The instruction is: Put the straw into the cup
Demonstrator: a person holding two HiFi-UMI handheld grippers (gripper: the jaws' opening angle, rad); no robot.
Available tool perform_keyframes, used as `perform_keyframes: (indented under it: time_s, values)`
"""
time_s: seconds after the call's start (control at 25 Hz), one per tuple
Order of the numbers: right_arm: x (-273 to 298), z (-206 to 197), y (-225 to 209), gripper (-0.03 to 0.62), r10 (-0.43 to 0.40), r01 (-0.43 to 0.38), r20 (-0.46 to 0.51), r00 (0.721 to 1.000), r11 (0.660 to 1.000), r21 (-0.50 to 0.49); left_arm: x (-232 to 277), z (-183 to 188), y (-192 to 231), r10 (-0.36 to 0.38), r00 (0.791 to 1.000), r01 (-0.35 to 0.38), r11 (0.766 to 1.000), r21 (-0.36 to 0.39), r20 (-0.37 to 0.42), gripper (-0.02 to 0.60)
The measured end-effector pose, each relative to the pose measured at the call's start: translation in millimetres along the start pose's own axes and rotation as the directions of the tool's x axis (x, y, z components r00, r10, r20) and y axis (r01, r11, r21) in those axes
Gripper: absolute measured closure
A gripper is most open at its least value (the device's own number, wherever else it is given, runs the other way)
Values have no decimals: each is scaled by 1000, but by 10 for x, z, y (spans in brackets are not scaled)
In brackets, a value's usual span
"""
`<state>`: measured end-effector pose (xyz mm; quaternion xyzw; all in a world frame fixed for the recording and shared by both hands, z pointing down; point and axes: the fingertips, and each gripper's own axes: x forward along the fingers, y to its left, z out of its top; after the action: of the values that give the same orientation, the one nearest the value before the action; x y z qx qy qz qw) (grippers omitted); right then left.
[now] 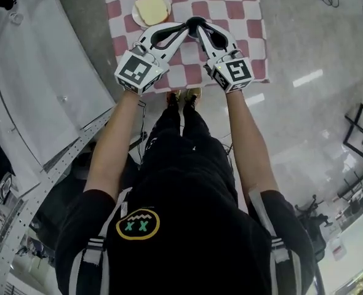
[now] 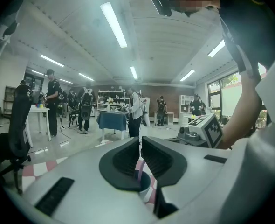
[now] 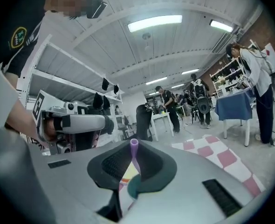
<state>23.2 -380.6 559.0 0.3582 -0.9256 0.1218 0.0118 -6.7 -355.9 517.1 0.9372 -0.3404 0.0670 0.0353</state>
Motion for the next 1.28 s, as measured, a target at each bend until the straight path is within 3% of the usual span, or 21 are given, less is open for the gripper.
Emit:
perform_keyframes:
  time_s: [0.2, 0.36, 0.6, 1.28]
  values:
    - [-7, 24, -17, 532, -5, 5, -10, 1000, 1000, -10, 14, 31, -3, 10, 1000, -10, 1000, 6, -4, 547]
    - [-14, 77, 20, 467, 9, -9, -11, 1000, 1000, -21, 11, 84, -18, 9, 1000, -9, 1000, 7, -9, 546]
    - [-71, 241, 135, 447, 20, -19, 10, 1000, 999, -45, -42, 179, -61, 9, 1000, -10, 1000, 18, 12, 546]
    - [-679, 1340, 943, 478, 99, -68, 149, 984, 977, -202, -626, 1042, -488, -15, 999, 12, 997, 70, 51, 548]
